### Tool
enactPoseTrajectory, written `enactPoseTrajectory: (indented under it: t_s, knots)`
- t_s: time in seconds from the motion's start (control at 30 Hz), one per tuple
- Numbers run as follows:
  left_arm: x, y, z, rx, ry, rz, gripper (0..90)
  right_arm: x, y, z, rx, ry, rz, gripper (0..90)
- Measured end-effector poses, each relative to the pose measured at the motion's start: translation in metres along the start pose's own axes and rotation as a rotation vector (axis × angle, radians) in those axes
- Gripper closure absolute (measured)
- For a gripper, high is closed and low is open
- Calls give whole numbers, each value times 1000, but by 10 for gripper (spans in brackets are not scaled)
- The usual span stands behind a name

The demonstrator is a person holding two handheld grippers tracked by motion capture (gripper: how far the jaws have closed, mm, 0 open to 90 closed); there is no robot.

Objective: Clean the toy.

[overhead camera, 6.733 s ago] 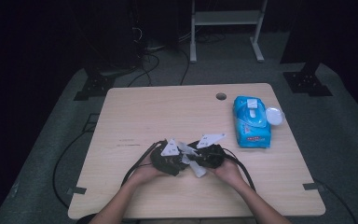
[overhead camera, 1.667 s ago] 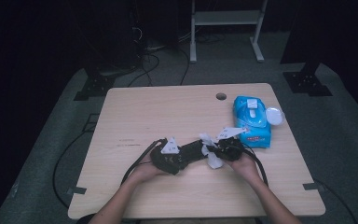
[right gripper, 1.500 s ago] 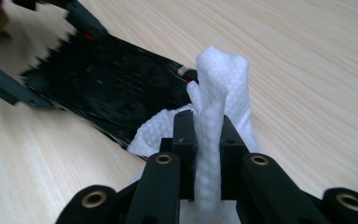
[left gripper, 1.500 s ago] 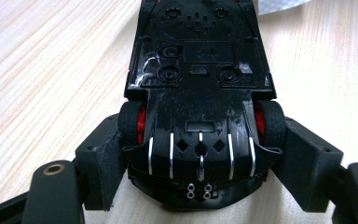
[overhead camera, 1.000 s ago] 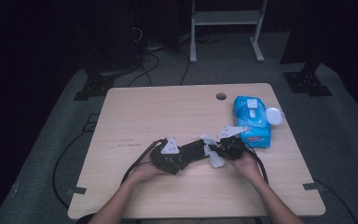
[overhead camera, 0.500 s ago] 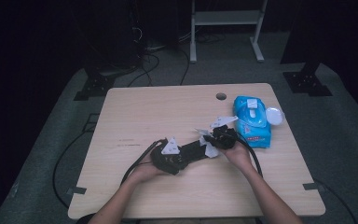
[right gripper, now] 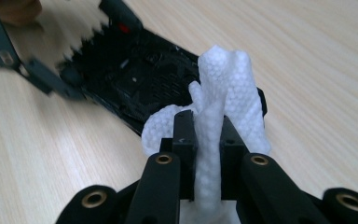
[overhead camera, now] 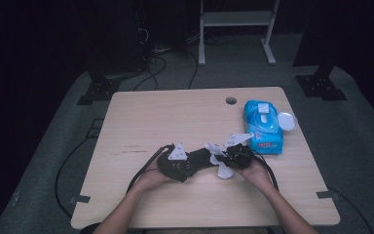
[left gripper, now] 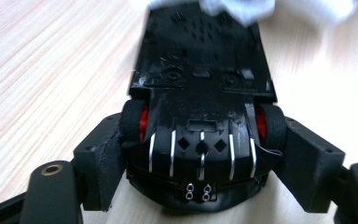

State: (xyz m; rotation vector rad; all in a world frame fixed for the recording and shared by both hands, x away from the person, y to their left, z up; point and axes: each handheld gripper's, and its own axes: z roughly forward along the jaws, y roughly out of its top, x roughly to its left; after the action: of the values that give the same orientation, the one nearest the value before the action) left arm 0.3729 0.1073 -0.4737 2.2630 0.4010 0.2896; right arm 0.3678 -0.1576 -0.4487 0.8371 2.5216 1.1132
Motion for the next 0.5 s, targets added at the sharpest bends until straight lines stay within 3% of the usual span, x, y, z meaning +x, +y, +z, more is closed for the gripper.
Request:
enactPoseTrajectory:
  t_s: [0.07,0.13,0.33,0.5]
  knots:
    - [7,0,-2,-30,-39,-89,204,0,-6,2,0,-2,-6,811]
    - [10,-3,-3,-44,-51,-136,182,-3,-10,1,-13,2,22,811]
    - [24,-8,-7,-88,-157,-286,164,-1,-15,1,-27,-24,0,811]
    - [27,-9,-7,-87,-173,-303,163,-1,-14,1,-17,-18,-8,810]
